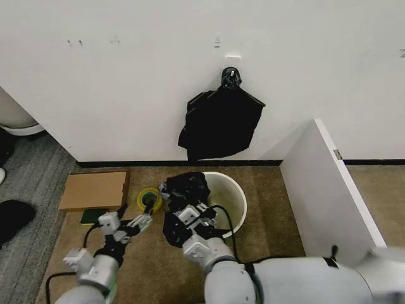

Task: Place the garbage bag over the trash bin.

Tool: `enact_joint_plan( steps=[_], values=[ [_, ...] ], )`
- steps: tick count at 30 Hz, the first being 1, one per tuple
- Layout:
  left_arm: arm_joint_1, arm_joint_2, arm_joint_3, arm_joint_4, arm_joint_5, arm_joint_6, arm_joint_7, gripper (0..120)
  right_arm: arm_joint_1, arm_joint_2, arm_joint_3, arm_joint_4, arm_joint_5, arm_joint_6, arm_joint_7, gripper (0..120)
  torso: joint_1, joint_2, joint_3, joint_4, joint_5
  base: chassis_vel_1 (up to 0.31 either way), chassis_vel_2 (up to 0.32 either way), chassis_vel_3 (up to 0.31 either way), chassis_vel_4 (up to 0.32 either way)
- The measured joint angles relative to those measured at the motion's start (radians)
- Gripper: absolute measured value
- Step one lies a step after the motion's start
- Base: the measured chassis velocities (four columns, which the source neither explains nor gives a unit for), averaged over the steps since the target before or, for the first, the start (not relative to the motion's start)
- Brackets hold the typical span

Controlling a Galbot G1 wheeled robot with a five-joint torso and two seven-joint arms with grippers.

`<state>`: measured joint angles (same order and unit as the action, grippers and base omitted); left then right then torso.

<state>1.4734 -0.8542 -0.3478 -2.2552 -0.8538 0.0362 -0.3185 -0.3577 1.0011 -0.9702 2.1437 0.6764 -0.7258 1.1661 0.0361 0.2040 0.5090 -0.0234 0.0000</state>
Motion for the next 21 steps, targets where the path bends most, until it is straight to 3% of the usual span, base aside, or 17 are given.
enact_joint_plan(
  steps=[13,21],
  values=[
    [-0.104,0.049,0.049,-0.029,-0.107,0.186,-0.094,97,-0.034,-0.033,0.038,0.007,-0.022,0.014,-0.029,0,0.0,0.0,0.0,0.0006,0.0001,0.0,0.0,0.0,0.0],
    [-0.3,0.036,0.088,0.076,-0.23,0.289,-0.163,94,-0.039,-0.074,0.037,0.036,-0.019,0.018,-0.033,0,0.0,0.0,0.0,0.0003,-0.0001,0.0,0.0,0.0,0.0]
  ],
)
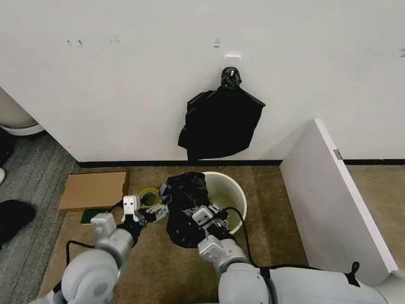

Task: Place the garbage bag over the trash bin.

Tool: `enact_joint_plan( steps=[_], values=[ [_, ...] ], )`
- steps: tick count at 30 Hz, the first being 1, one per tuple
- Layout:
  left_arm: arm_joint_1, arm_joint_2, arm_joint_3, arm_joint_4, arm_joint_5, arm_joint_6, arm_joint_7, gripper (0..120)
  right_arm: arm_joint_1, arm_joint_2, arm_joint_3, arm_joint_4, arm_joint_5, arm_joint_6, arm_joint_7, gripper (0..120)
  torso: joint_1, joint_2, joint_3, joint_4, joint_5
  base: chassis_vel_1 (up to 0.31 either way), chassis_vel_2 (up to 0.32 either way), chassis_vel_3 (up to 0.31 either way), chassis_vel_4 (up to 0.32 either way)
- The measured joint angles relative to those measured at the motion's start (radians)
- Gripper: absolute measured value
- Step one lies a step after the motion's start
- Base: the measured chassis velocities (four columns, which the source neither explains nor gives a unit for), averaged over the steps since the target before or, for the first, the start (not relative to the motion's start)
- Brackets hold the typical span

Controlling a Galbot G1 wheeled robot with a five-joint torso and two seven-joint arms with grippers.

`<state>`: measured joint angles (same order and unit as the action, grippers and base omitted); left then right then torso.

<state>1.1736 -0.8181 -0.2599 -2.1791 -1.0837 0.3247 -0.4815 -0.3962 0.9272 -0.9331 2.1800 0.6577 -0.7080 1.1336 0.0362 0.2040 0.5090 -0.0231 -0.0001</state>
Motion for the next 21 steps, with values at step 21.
enact_joint_plan(
  steps=[21],
  values=[
    [-0.05,-0.06,0.079,-0.023,-0.204,0.111,-0.085,92,0.005,0.003,0.008,-0.001,0.025,-0.006,0.014,0,0.0,0.0,0.0,0.0001,0.0001,0.0,0.0,0.0,0.0]
  ],
)
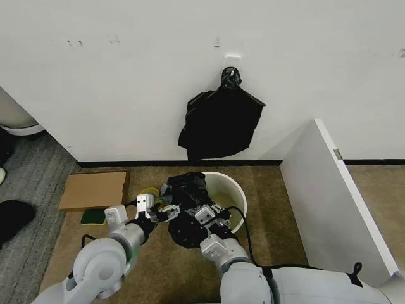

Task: Place the garbage bag over the trash bin.

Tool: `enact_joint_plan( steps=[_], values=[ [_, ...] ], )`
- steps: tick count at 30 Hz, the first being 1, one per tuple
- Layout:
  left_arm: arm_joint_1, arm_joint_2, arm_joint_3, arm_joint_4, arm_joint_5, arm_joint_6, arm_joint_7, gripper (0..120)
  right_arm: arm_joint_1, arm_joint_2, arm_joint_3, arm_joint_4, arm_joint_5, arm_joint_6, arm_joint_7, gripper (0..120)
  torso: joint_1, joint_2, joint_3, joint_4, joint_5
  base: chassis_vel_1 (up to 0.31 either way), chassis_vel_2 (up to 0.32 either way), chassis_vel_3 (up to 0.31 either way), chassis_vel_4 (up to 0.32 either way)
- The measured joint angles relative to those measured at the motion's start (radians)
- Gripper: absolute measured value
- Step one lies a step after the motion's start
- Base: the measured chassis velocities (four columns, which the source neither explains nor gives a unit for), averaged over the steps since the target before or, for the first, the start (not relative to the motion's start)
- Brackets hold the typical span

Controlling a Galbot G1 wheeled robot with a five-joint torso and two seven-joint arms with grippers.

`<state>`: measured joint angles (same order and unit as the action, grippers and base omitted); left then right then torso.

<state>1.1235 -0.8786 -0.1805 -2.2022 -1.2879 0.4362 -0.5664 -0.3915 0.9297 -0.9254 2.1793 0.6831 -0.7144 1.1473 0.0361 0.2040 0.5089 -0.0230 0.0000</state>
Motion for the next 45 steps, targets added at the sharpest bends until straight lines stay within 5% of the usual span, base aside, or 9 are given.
enact_joint_plan(
  steps=[26,35,45],
  values=[
    [-0.139,-0.052,0.119,0.128,-0.013,0.062,-0.068,79,-0.002,-0.004,0.002,0.021,0.03,-0.008,0.02,0,0.0,0.0,0.0,0.0002,0.0,0.0,0.0,0.0,0.0],
    [-0.267,-0.065,0.156,0.187,-0.138,0.222,-0.159,54,0.0,0.009,-0.001,0.019,0.036,-0.012,0.026,0,0.0,0.0,0.0,0.0,0.0001,0.0,0.0,0.0,0.0],
    [-0.313,-0.114,0.185,0.226,-0.183,0.284,-0.229,36,-0.011,0.009,0.004,0.019,0.036,-0.011,0.028,0,0.0,0.0,0.0,0.0,0.0001,0.0,0.0,0.0,0.0]
  ],
)
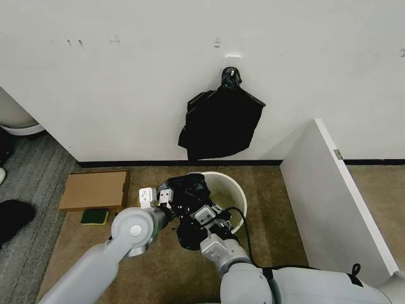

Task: Place the garbage bag over the trash bin.

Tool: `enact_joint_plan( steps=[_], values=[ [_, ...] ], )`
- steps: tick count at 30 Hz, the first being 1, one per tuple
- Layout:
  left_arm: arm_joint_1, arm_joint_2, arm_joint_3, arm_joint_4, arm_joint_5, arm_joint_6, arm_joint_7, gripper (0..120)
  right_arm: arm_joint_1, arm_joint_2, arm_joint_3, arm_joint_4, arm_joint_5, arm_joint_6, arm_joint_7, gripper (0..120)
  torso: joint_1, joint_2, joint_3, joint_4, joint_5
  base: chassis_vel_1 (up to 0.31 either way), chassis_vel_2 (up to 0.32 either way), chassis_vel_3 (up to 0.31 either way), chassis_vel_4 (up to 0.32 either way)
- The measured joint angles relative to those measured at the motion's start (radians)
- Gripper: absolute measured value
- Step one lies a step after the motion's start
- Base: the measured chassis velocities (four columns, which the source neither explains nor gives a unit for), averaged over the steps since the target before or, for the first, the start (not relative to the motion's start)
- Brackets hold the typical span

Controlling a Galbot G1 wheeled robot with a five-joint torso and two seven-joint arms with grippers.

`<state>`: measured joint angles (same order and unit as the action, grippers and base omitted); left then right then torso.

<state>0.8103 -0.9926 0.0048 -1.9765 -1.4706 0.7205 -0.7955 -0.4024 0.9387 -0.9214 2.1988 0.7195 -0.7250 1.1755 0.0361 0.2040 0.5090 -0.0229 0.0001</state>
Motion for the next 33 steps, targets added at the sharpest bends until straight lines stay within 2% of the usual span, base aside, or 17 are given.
enact_joint_plan(
  steps=[6,7,9,18,29,33],
  values=[
    [-0.018,-0.013,0.009,0.011,0.0,0.006,-0.006,13,0.0,-0.003,0.004,0.0,0.01,0.005,0.002,0,0.0,0.0,0.0,-0.0002,-0.0001,0.0,0.0,0.0,0.0],
    [-0.018,-0.013,0.009,0.011,0.0,0.006,-0.006,13,0.0,-0.003,0.004,0.0,0.01,0.005,0.002,0,0.0,0.0,0.0,-0.0002,-0.0001,0.0,0.0,0.0,0.0],
    [-0.02,-0.006,0.011,0.012,0.001,0.007,-0.009,5,-0.005,0.001,0.007,-0.003,0.011,0.008,0.002,0,0.0,0.0,0.0,-0.0001,-0.0001,0.0,0.0,0.0,0.0],
    [0.004,0.031,-0.007,0.001,0.014,-0.006,-0.013,5,-0.022,0.011,0.027,-0.01,0.009,0.012,-0.001,0,0.0,0.0,0.0,-0.0002,-0.0002,0.0,0.0,0.0,0.0],
    [0.096,0.076,-0.107,-0.053,0.107,-0.105,-0.004,5,-0.108,-0.016,0.182,0.013,0.013,0.032,-0.019,0,0.0,0.0,0.0,-0.0001,0.0001,0.0,0.0,0.0,0.0],
    [0.104,0.08,-0.115,-0.056,0.124,-0.132,-0.006,5,-0.127,-0.032,0.214,0.033,0.022,0.032,-0.02,0,0.0,0.0,0.0,0.0,0.0,0.0,0.0,0.0,0.0]
  ],
)
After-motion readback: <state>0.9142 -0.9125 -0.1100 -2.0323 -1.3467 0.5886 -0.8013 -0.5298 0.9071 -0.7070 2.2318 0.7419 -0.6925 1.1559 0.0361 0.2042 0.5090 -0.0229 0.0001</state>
